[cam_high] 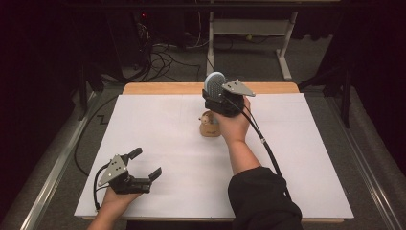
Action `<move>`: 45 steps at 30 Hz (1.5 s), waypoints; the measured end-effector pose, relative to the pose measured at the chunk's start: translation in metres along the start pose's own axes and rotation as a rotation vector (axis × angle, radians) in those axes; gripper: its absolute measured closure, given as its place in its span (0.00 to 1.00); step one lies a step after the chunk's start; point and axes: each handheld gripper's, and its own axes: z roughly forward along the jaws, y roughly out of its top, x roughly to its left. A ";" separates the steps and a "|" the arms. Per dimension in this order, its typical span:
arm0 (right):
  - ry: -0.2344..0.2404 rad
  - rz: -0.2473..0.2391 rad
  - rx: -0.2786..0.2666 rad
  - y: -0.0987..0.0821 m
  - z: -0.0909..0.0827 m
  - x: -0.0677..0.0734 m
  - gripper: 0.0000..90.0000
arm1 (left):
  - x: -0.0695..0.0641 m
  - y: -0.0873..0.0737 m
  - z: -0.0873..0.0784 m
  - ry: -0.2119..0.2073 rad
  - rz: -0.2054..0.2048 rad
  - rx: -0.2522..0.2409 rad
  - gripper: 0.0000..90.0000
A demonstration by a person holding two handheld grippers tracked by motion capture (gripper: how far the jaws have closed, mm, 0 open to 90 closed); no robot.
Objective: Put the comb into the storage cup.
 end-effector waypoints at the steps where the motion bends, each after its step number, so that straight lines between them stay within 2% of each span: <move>1: 0.001 0.000 -0.001 0.000 0.000 0.000 0.23 | 0.000 0.000 0.000 0.000 -0.001 0.000 0.00; 7: 0.000 0.007 0.003 0.001 -0.002 0.001 0.23 | 0.000 0.000 0.001 0.000 -0.004 0.000 0.00; 11: 0.005 0.033 0.005 0.000 -0.003 0.000 0.23 | 0.000 -0.001 0.001 -0.001 -0.004 0.002 0.00; 16: 0.003 0.038 0.006 -0.002 -0.004 0.000 0.23 | 0.000 -0.001 0.001 -0.003 -0.004 0.007 0.00; 27: 0.009 0.084 -0.002 -0.008 -0.006 -0.004 0.23 | 0.000 -0.001 0.001 -0.003 0.000 0.009 0.00; 40: 0.014 0.090 -0.009 -0.007 -0.006 -0.004 0.23 | 0.000 -0.001 0.001 -0.003 0.000 0.010 0.00; 45: 0.011 0.087 0.005 -0.011 -0.004 -0.004 0.23 | -0.001 0.000 0.001 -0.003 0.001 0.006 0.00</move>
